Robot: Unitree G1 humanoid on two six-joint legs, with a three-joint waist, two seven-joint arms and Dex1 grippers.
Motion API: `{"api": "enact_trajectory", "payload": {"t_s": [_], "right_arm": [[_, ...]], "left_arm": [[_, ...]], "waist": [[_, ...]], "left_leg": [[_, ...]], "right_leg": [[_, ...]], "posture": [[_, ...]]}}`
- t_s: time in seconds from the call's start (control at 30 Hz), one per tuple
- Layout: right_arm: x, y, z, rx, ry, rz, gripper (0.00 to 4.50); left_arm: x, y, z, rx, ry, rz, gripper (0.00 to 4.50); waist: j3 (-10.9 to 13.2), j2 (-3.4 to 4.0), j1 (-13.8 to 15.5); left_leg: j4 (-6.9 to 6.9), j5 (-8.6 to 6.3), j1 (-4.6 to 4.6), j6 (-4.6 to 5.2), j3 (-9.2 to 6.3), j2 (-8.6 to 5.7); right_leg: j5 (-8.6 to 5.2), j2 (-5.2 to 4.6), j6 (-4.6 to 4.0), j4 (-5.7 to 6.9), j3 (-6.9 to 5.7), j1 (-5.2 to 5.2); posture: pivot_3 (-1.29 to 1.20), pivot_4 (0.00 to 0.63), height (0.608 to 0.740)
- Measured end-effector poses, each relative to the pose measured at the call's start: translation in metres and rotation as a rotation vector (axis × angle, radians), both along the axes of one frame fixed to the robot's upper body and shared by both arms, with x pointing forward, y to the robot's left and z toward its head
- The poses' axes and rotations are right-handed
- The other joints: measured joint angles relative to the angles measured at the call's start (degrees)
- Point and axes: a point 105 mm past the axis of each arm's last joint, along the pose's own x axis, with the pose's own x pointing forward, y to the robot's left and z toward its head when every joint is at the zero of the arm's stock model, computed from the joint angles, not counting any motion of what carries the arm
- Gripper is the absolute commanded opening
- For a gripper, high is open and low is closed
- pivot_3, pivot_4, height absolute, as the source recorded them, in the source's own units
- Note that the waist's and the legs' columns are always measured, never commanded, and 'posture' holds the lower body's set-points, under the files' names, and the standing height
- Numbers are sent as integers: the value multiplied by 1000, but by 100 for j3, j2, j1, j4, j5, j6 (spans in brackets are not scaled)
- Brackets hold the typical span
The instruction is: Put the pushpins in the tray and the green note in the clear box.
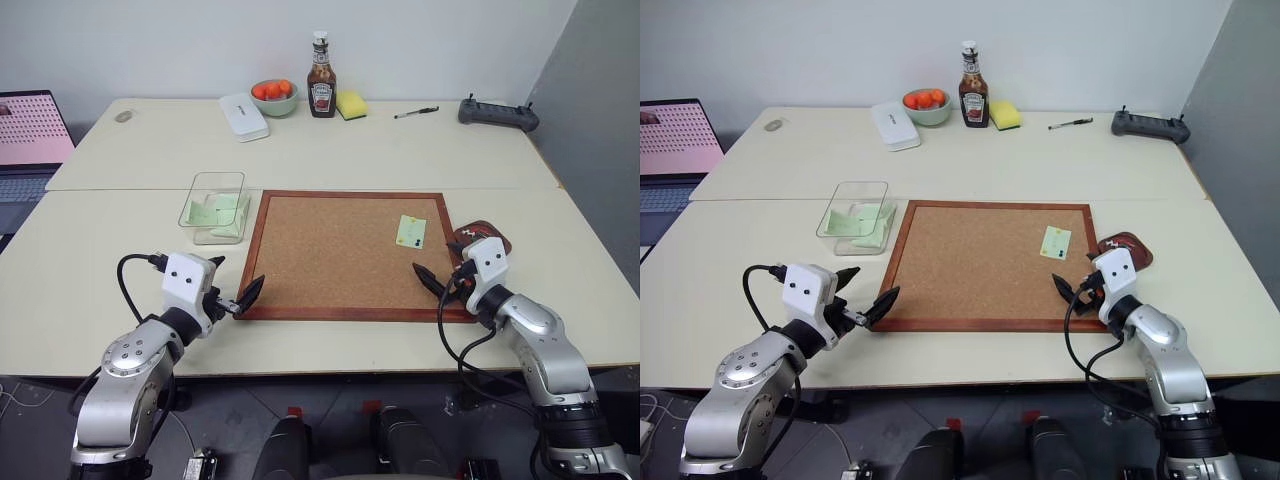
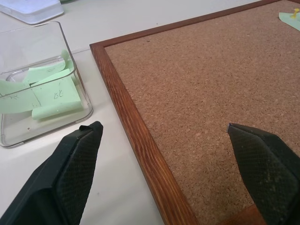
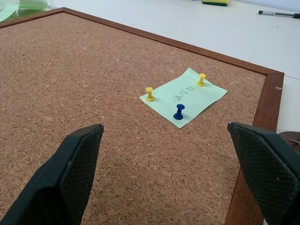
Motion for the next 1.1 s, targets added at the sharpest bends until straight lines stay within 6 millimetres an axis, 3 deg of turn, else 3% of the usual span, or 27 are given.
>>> {"api": "enact_trajectory", "payload": {"t_s": [1.1], "right_arm": [[-1,3,0,11,0,13,4500]], "left_arm": [[4,-3,8,12,-18,-34,4486]], "waist": [[0,0,-2]], "left_leg": [[0,0,0,0,0,0]], "right_leg": [[0,0,0,0,-1,0]], "posture": [[0,150,740]]}}
